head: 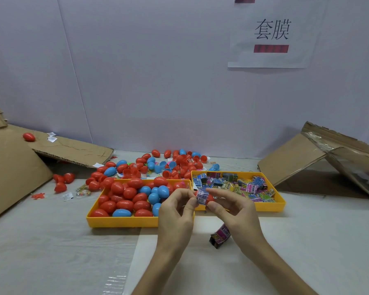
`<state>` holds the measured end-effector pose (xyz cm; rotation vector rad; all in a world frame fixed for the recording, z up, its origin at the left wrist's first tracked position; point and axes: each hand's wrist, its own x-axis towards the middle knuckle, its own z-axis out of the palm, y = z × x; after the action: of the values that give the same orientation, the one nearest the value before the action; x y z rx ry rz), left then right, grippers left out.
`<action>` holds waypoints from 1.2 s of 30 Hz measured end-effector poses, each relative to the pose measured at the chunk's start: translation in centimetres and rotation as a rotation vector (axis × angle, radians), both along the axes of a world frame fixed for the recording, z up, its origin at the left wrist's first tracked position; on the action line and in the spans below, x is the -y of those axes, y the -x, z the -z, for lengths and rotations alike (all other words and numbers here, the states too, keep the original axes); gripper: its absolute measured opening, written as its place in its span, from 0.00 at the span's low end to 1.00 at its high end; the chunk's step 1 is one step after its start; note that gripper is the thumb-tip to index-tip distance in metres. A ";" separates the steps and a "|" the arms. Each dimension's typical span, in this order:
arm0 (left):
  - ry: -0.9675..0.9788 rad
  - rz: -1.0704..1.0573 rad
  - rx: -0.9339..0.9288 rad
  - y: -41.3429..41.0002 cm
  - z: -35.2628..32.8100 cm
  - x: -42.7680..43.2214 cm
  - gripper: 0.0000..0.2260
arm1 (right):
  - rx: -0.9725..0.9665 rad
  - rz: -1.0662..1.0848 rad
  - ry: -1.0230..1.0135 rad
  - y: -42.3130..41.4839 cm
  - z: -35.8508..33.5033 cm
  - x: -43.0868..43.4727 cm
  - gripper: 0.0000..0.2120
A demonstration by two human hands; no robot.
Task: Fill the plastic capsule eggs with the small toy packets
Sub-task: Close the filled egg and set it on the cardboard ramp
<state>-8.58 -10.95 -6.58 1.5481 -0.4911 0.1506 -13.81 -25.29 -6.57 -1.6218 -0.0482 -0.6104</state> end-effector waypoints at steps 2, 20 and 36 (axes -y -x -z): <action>0.016 0.008 -0.002 -0.1 0.0 -0.1 0.06 | 0.012 -0.012 -0.012 0.0 -0.1 0.0 0.15; 0.174 0.230 -0.148 0.1 -1.1 -0.5 0.12 | -0.021 -0.130 -0.217 0.0 -0.8 0.5 0.11; -0.686 0.242 0.524 1.5 2.6 1.6 0.09 | -0.064 0.001 -0.665 -0.3 -2.0 5.3 0.19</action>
<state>-10.06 -12.52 -9.16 2.1006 -1.2348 0.2150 -13.48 -30.60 -4.62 -0.9938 0.1857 -0.5029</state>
